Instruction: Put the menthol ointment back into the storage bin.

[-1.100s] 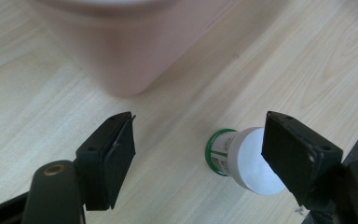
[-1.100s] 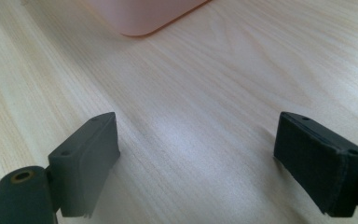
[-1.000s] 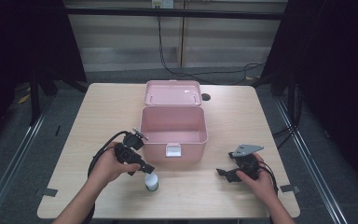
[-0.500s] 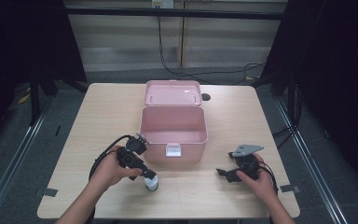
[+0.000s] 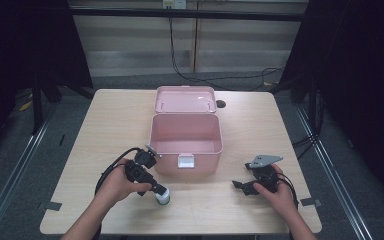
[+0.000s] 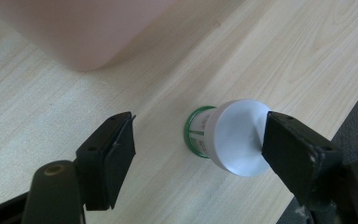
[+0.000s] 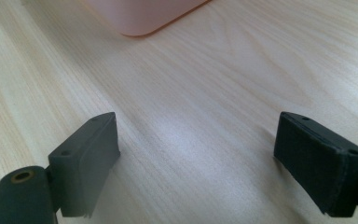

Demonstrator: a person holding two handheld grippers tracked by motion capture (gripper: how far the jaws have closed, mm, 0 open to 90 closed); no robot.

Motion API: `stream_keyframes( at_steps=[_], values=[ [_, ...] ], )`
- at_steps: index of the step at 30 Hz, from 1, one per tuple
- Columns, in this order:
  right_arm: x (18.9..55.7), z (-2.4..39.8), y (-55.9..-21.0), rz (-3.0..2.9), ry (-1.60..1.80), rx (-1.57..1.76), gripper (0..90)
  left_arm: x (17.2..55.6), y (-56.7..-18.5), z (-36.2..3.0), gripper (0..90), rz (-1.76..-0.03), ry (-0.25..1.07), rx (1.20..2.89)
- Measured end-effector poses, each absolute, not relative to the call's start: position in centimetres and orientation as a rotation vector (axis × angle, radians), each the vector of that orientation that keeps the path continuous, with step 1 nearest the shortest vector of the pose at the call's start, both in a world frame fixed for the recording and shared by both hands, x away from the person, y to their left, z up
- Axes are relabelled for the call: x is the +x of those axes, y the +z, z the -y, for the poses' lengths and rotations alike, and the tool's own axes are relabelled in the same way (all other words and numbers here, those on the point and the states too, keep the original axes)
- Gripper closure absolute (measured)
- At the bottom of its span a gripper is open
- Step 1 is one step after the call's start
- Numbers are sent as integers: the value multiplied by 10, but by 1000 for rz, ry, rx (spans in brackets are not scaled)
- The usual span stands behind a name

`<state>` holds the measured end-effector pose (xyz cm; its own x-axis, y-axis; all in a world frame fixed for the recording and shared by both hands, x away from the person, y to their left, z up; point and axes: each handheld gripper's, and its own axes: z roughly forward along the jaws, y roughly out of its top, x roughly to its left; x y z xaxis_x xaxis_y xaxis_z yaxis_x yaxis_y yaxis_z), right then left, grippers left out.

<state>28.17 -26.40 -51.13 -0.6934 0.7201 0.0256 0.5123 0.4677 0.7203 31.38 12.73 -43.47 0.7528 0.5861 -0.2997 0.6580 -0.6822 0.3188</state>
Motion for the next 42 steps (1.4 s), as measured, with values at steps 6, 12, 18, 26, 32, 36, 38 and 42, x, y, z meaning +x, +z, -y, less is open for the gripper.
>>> stream_keyframes(
  at_steps=[6,12,18,26,32,36,38,42],
  values=[
    [282,264,-511,-2437,1053,1053,133,312,-432,-125,256,-932,-241,2566],
    [282,264,-511,-2437,1053,1052,132,308,-434,-121,258,-917,-259,2576],
    [282,264,-511,-2437,1053,1052,132,301,-435,-114,259,-883,-256,2597],
    [282,264,-511,-2437,1052,1053,132,299,-436,-110,292,-871,-243,2640],
    [282,264,-511,-2437,1053,1053,132,297,-438,-107,365,-855,-241,2653],
    [282,264,-511,-2437,1053,1052,132,295,-442,-105,401,-841,-259,2677],
    [282,264,-511,-2437,1053,1052,132,294,-442,-104,458,-823,-258,2704],
    [282,264,-511,-2438,1053,1052,133,291,-441,-102,493,-814,-232,2723]
  ],
)
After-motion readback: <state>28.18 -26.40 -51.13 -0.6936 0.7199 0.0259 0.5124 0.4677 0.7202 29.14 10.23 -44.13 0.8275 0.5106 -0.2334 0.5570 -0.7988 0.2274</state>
